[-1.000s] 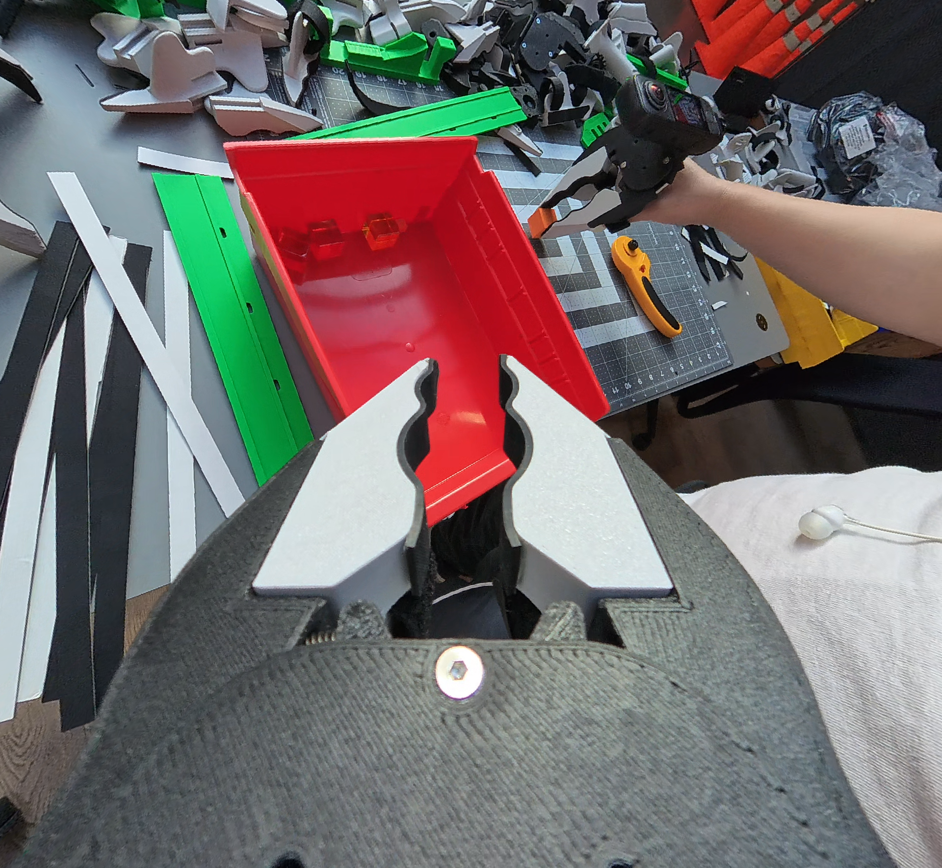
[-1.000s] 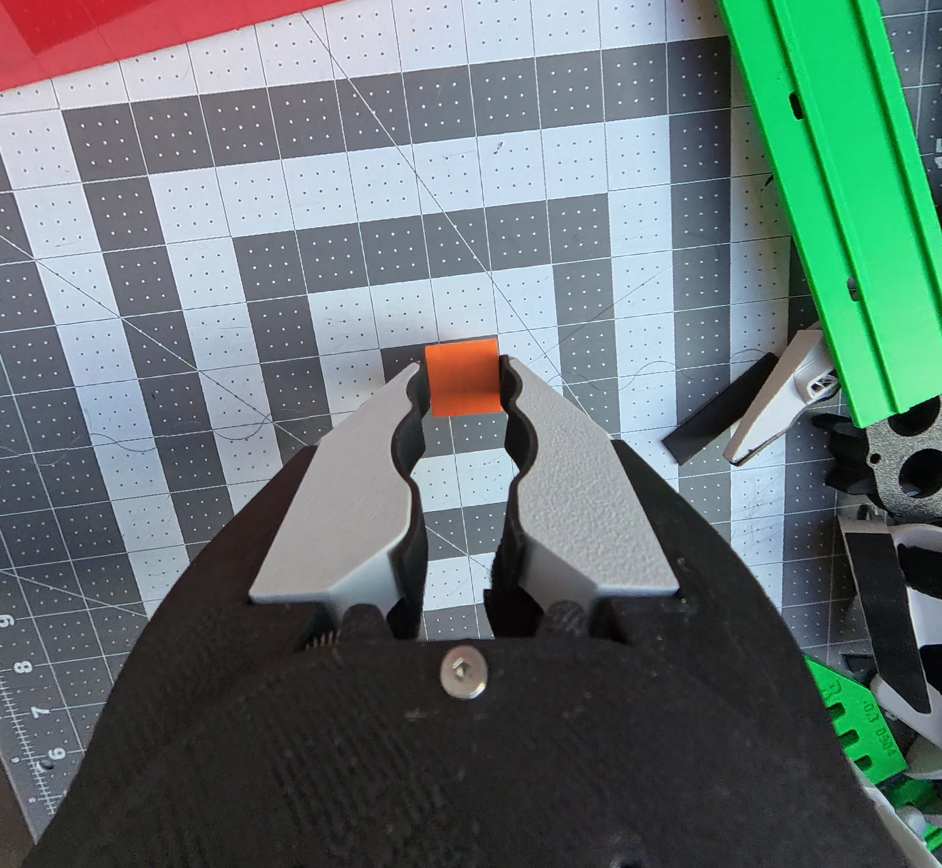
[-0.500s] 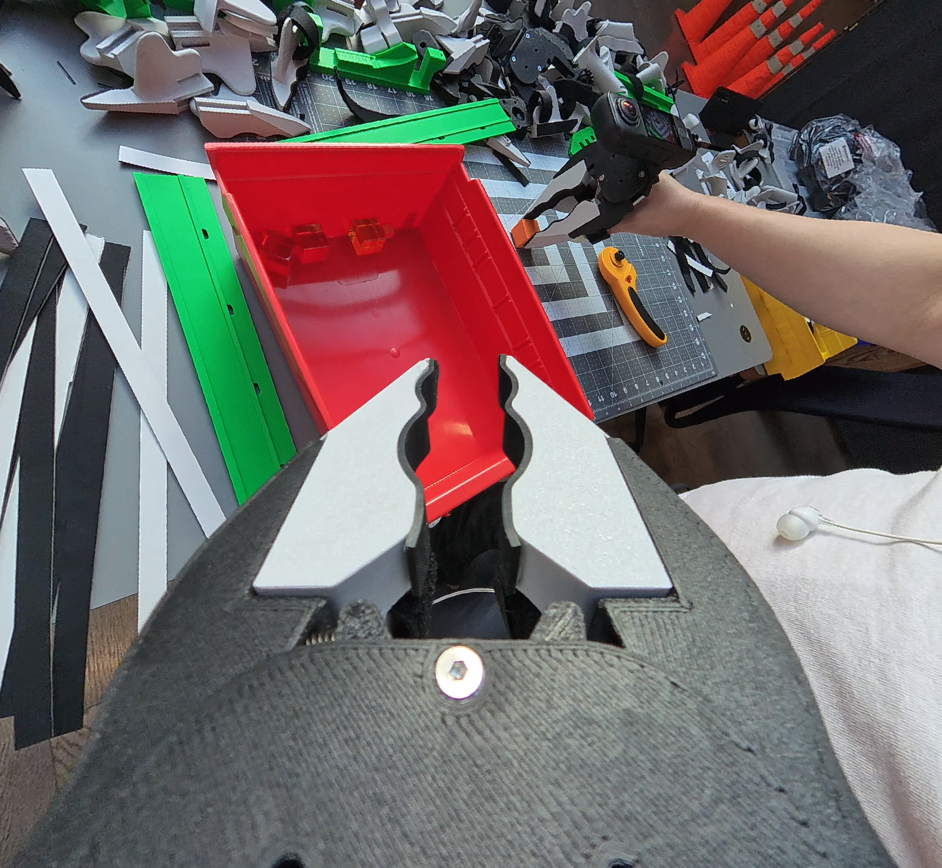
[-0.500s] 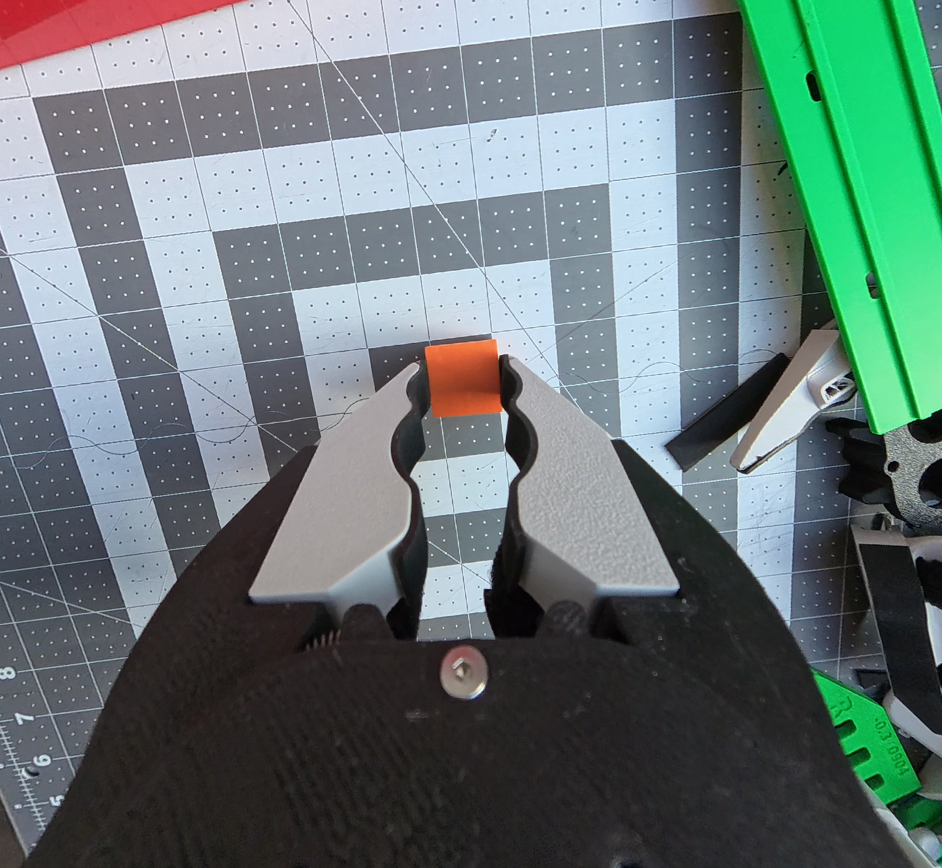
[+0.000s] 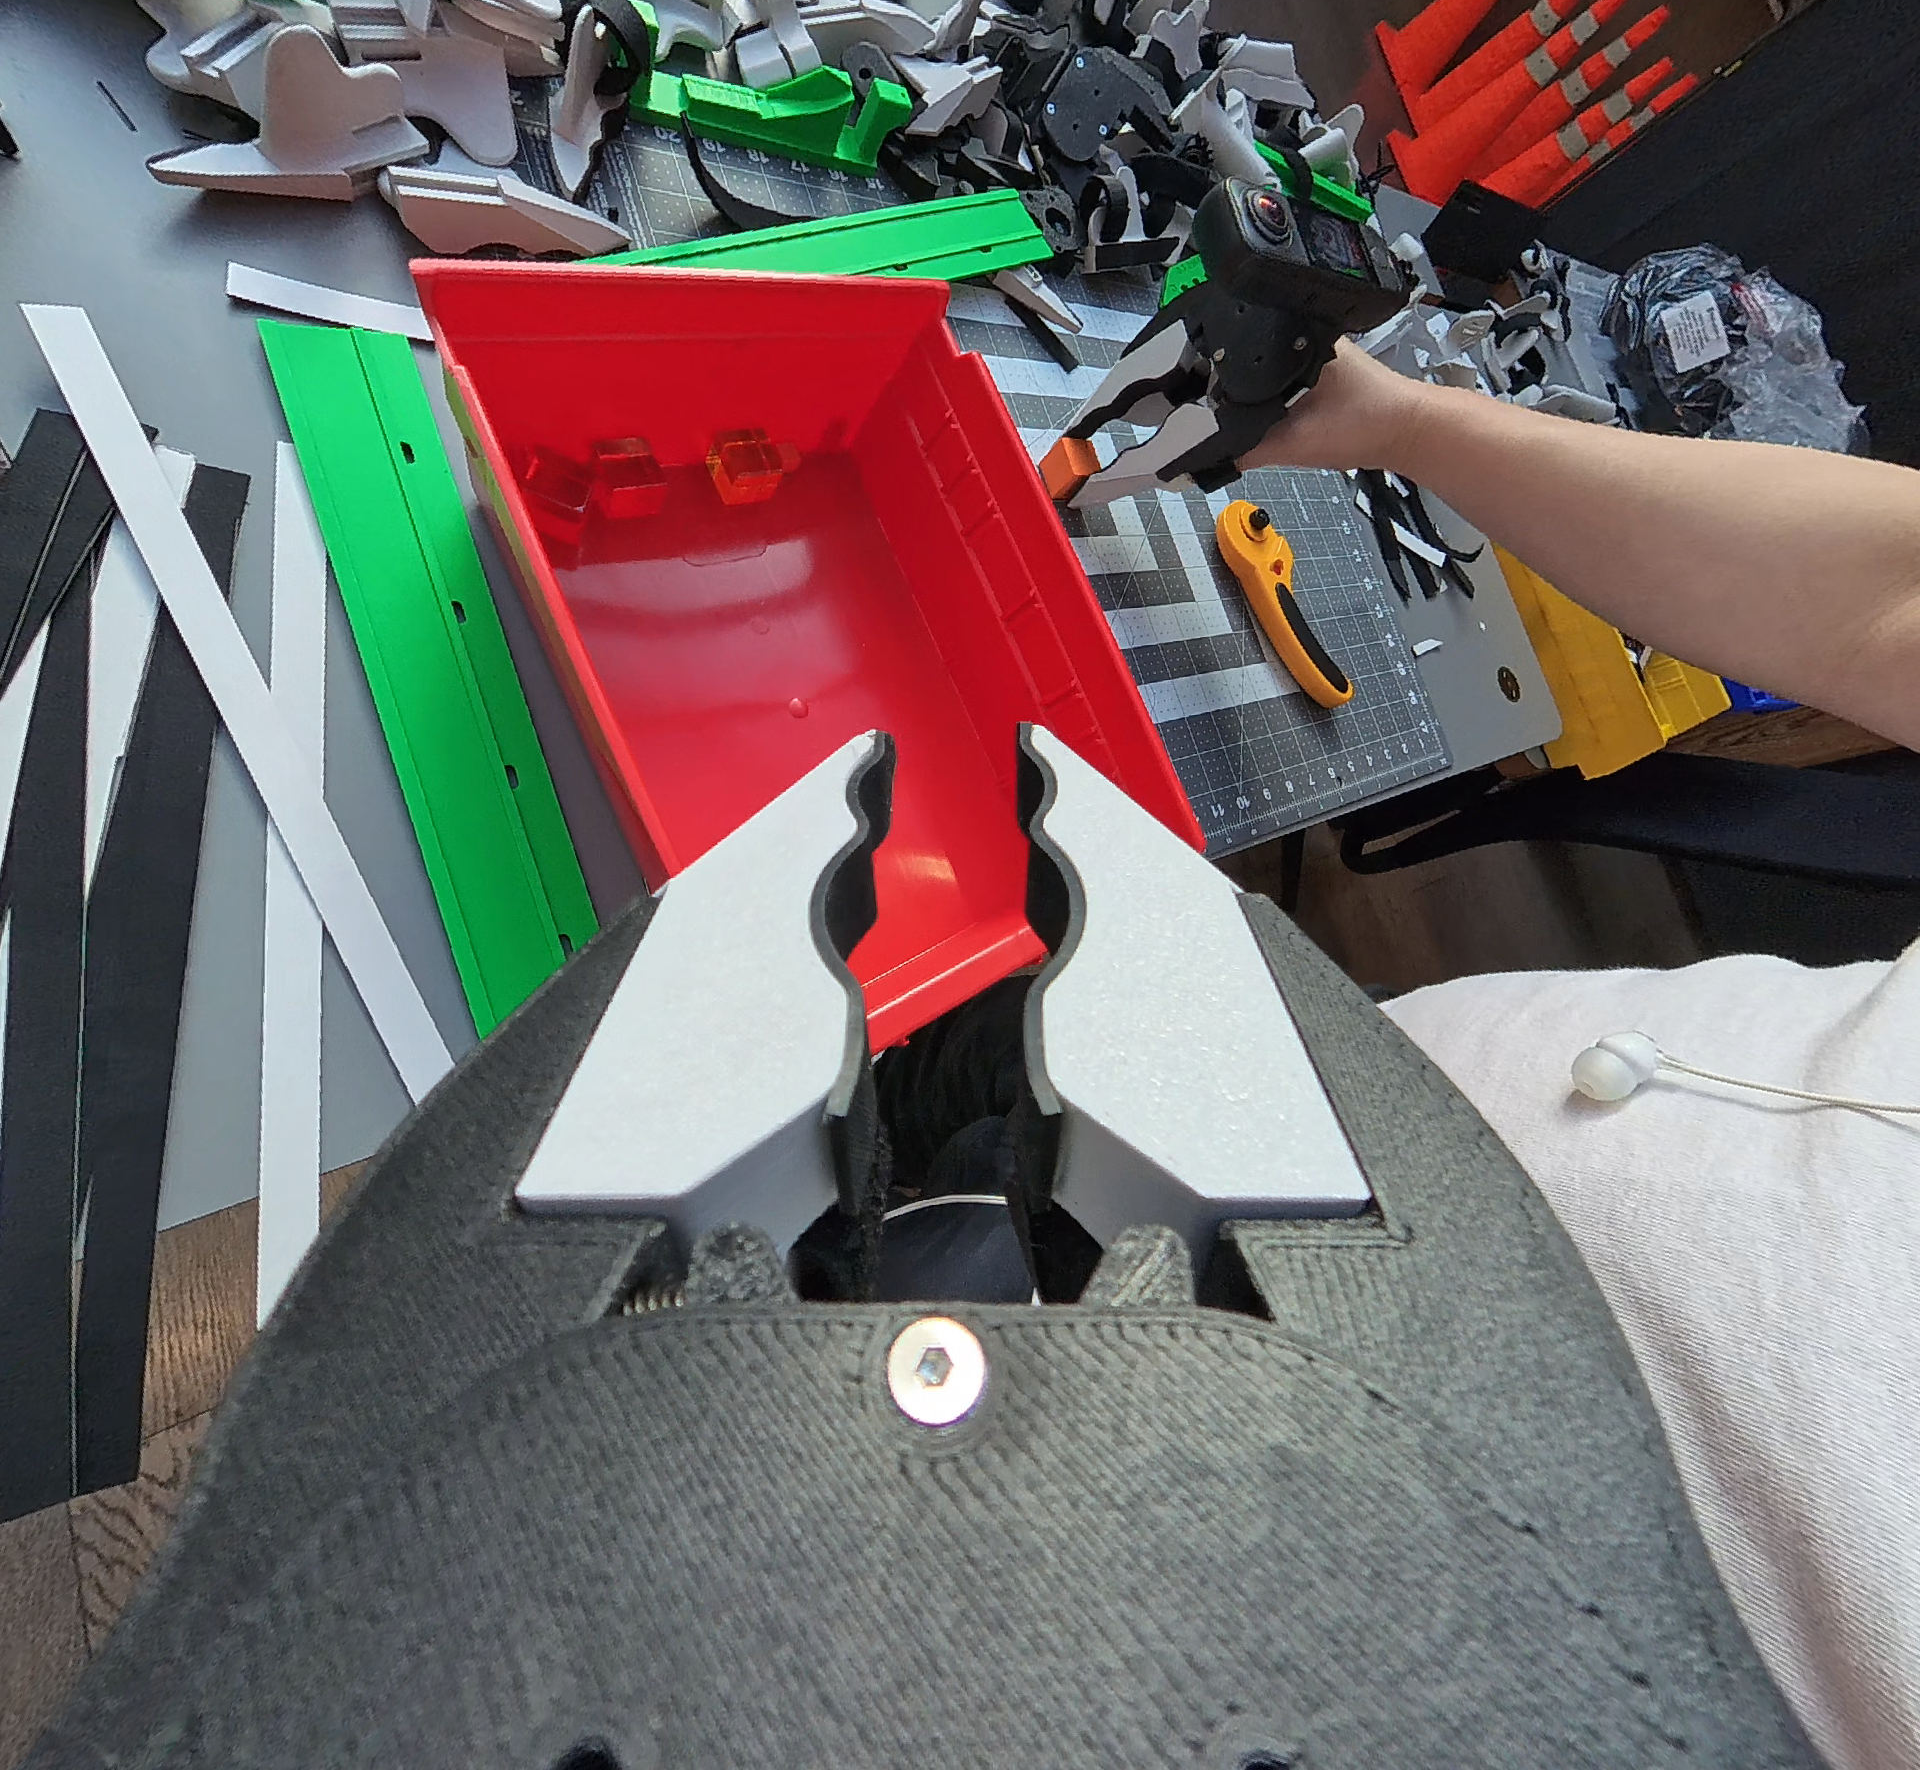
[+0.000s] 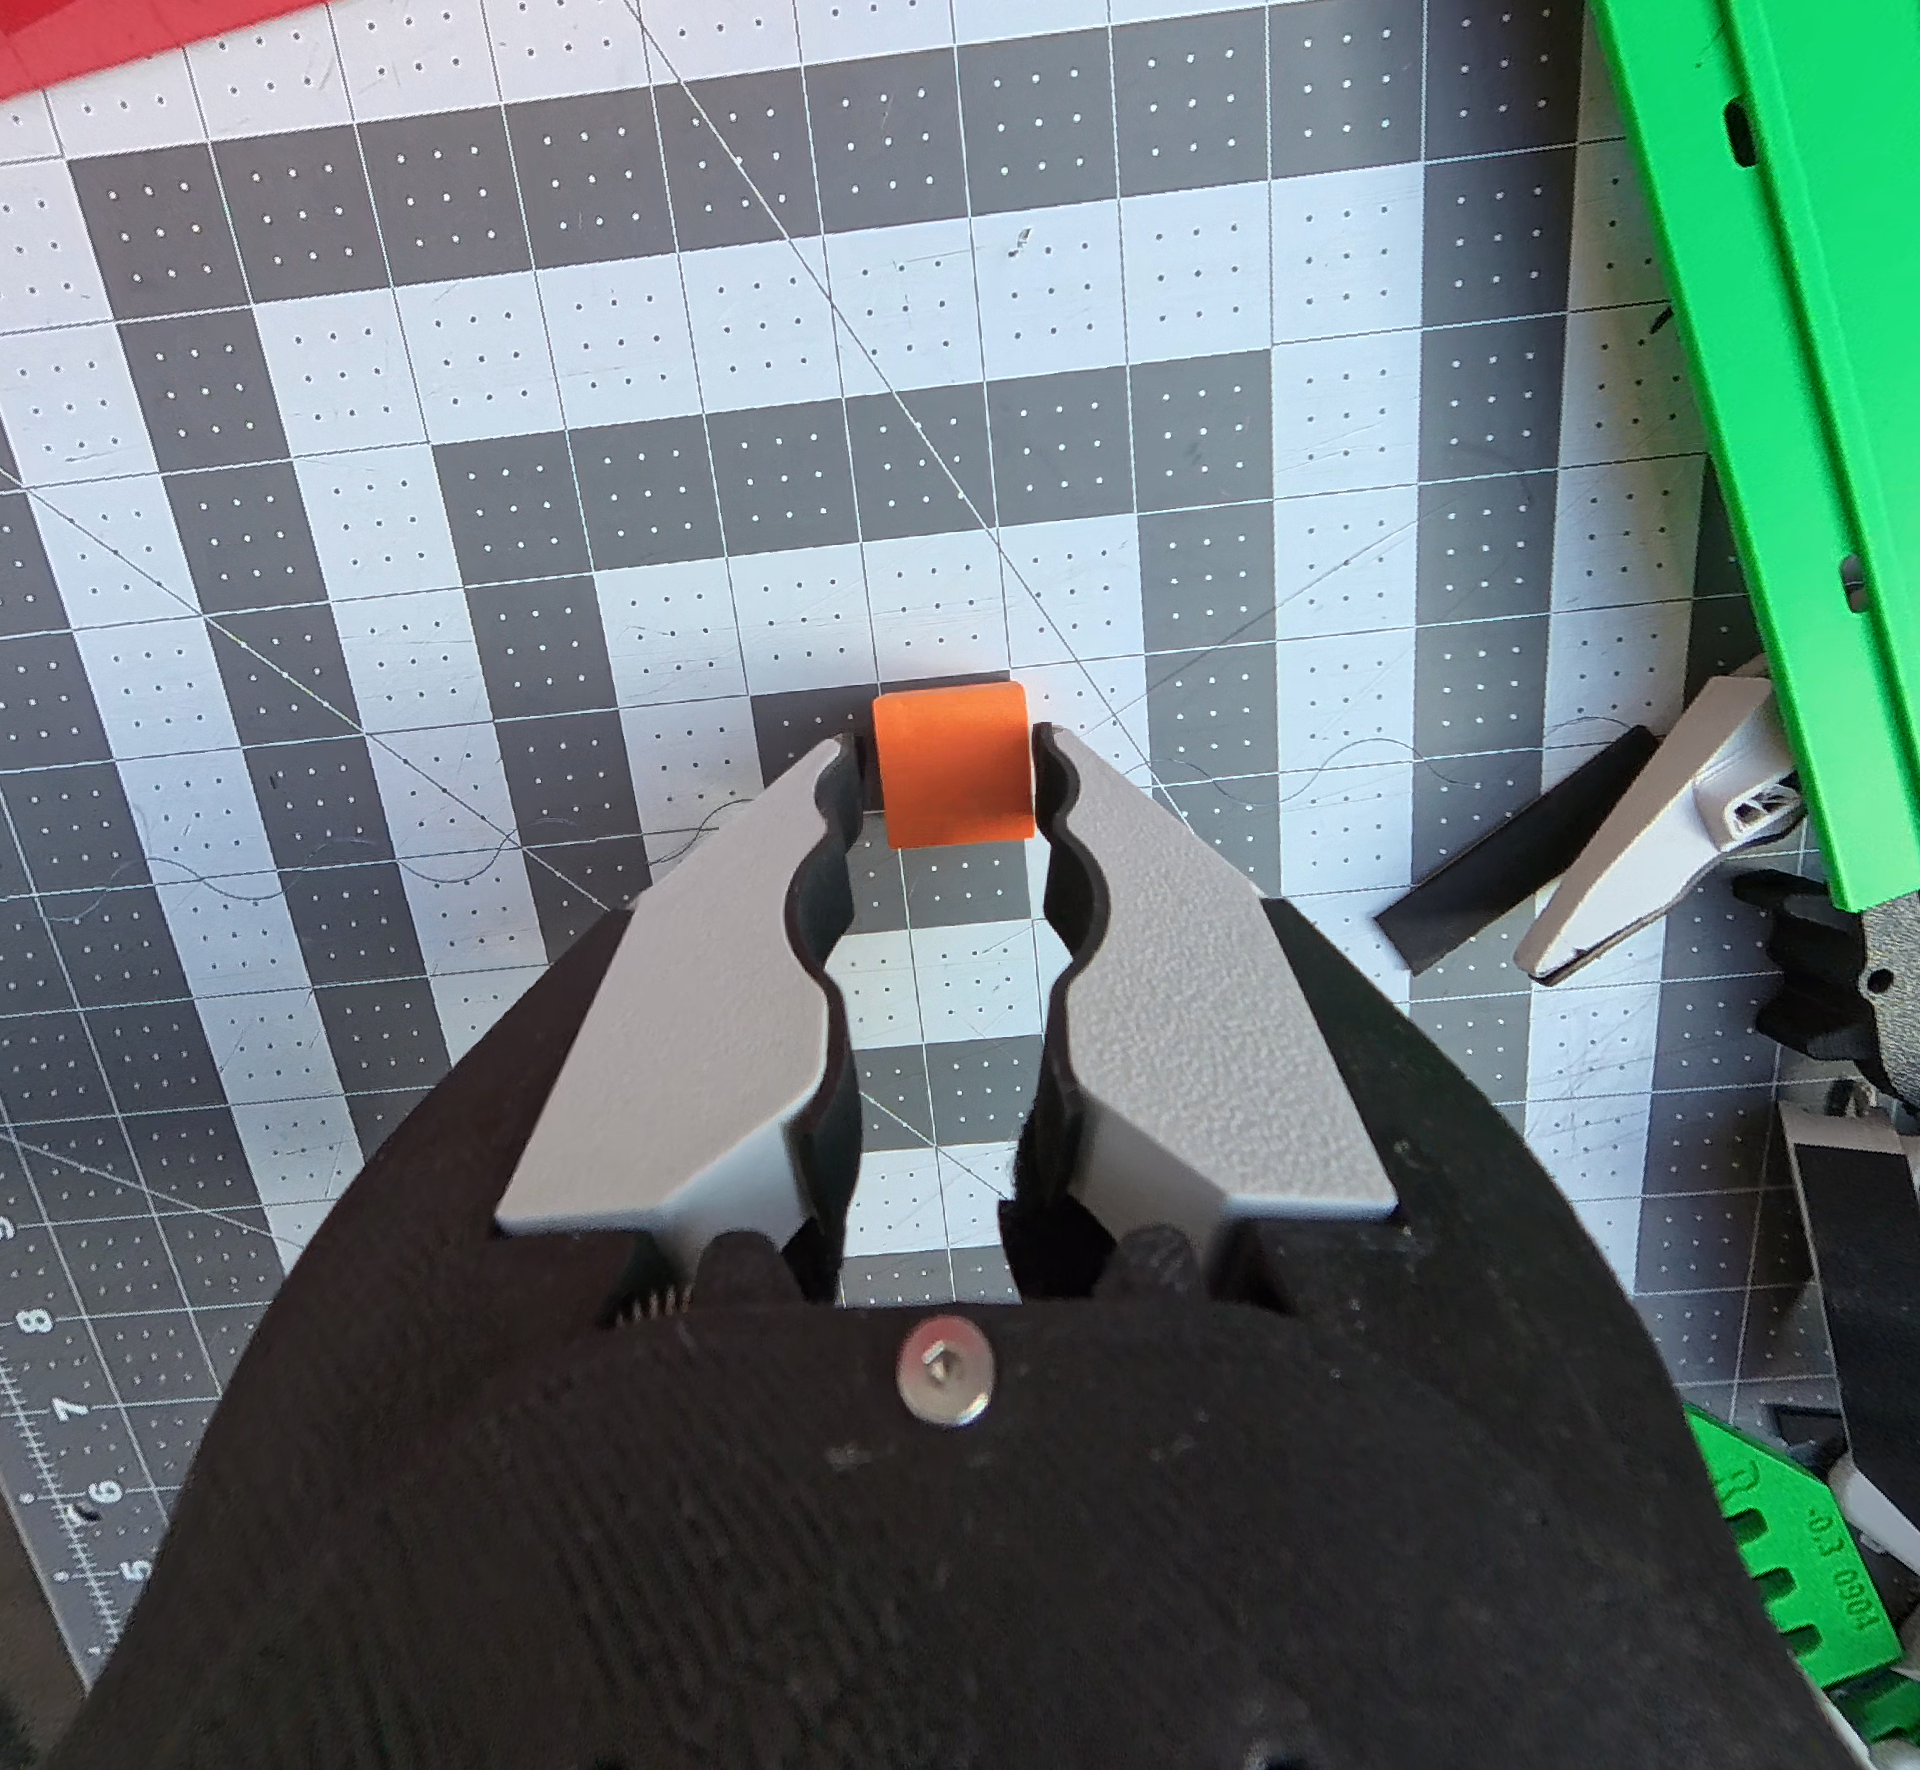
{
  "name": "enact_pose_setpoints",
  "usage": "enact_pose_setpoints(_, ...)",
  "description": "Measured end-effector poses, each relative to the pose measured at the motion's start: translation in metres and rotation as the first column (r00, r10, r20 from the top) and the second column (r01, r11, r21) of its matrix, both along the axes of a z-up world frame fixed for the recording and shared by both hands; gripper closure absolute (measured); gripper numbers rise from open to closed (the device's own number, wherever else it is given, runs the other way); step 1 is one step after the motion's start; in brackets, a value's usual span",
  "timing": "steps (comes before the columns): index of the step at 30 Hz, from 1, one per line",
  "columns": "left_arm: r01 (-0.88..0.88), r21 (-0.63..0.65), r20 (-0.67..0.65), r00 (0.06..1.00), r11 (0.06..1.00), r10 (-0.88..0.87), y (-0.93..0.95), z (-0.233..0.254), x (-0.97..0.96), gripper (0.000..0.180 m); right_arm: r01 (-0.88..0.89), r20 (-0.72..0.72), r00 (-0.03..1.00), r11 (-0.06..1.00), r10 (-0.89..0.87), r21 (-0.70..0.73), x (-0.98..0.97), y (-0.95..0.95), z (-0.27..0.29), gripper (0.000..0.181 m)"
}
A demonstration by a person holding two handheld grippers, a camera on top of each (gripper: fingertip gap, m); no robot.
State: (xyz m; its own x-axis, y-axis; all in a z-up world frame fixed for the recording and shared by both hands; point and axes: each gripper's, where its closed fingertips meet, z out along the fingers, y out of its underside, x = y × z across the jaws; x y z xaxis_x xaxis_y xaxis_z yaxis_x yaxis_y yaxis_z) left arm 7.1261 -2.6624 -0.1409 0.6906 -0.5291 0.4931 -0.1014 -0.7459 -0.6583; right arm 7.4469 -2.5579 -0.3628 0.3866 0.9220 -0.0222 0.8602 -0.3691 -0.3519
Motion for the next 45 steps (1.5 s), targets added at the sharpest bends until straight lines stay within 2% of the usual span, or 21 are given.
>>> enact_pose_setpoints(3, -0.006, 0.001, -0.002, 1.0, 1.0, 0.006, 0.0, 0.001, -0.002, 0.158, 0.014, -0.016, 1.0, 1.0, -0.013, 0.025, 0.002, 0.0, 0.004, 0.143)
enact_pose_setpoints(6, -0.012, 0.004, -0.003, 1.0, 1.0, 0.012, 0.0, 0.005, -0.007, 0.158, 0.063, -0.071, 0.996, 0.988, -0.054, 0.138, 0.007, 0.005, 0.045, 0.138)
enact_pose_setpoints(8, -0.022, 0.014, -0.006, 1.0, 1.0, 0.022, 0.0, 0.008, -0.012, 0.158, 0.079, -0.096, 0.994, 0.954, -0.053, 0.29, 0.008, 0.01, 0.106, 0.137)
enact_pose_setpoints(10, -0.033, 0.022, 0.004, 0.999, 0.999, 0.033, 0.001, 0.011, -0.018, 0.158, 0.115, -0.229, 0.973, 0.903, -0.019, 0.413, -0.021, 0.014, 0.185, 0.136)
enact_pose_setpoints(11, -0.038, 0.029, 0.012, 0.999, 0.999, 0.037, 0.002, 0.013, -0.02, 0.158, 0.128, -0.319, 0.948, 0.894, 0.018, 0.43, -0.046, 0.013, 0.219, 0.135)
enact_pose_setpoints(13, -0.043, 0.044, 0.027, 0.999, 0.998, 0.042, 0.007, 0.014, -0.023, 0.159, 0.13, -0.447, 0.891, 0.899, 0.079, 0.418, -0.102, 0.015, 0.256, 0.12)
enact_pose_setpoints(14, -0.04, 0.043, 0.033, 0.999, 0.998, 0.038, 0.009, 0.013, -0.024, 0.159, 0.085, -0.472, 0.875, 0.927, 0.105, 0.364, -0.133, 0.012, 0.254, 0.119)
enact_pose_setpoints(16, -0.028, 0.045, 0.05, 0.998, 0.999, 0.026, 0.013, 0.016, -0.025, 0.158, 0.017, -0.381, 0.92, 0.963, 0.09, 0.268, -0.167, 0.01, 0.227, 0.121)
enact_pose_setpoints(18, -0.03, 0.083, 0.049, 0.998, 0.996, 0.026, 0.016, 0.024, -0.028, 0.158, 0.008, -0.29, 0.953, 0.947, 0.09, 0.32, -0.163, 0.011, 0.211, 0.134)
enact_pose_setpoints(20, -0.027, 0.106, 0.034, 0.999, 0.994, 0.023, 0.015, 0.025, -0.034, 0.159, 0.03, -0.282, 0.956, 0.931, 0.079, 0.363, -0.136, 0.01, 0.201, 0.148)
enact_pose_setpoints(24, 0.005, 0.056, 0.02, 1.0, 0.998, -0.006, 0.008, 0.011, -0.042, 0.159, 0.086, -0.111, 0.992, 0.971, -0.062, 0.223, -0.037, 0.013, 0.114, 0.144)
enact_pose_setpoints(26, 0.012, 0.033, 0.027, 1.0, 0.999, -0.013, 0.005, 0.008, -0.042, 0.159, 0.087, -0.06, 0.995, 0.988, -0.08, 0.128, -0.013, 0.006, 0.069, 0.144)
enact_pose_setpoints(28, 0.021, 0.019, 0.012, 1.0, 1.0, -0.021, 0.004, 0.006, -0.041, 0.159, 0.072, 0.005, 0.997, 0.993, -0.073, 0.093, 0.001, 0.004, 0.042, 0.143)
enact_pose_setpoints(37, 0.03, -0.011, 0.011, 0.999, 0.999, -0.03, -0.007, 0.005, -0.031, 0.158, 0.074, 0.02, 0.997, 0.997, -0.074, 0.024, 0.003, -0.002, 0.015, 0.156)
enact_pose_setpoints(45, 0.045, -0.037, 0.03, 0.999, 0.998, -0.044, -0.013, -0.001, -0.021, 0.157, 0.061, 0.03, 0.998, 0.998, -0.061, 0.019, 0.005, -0.002, 0.015, 0.156)
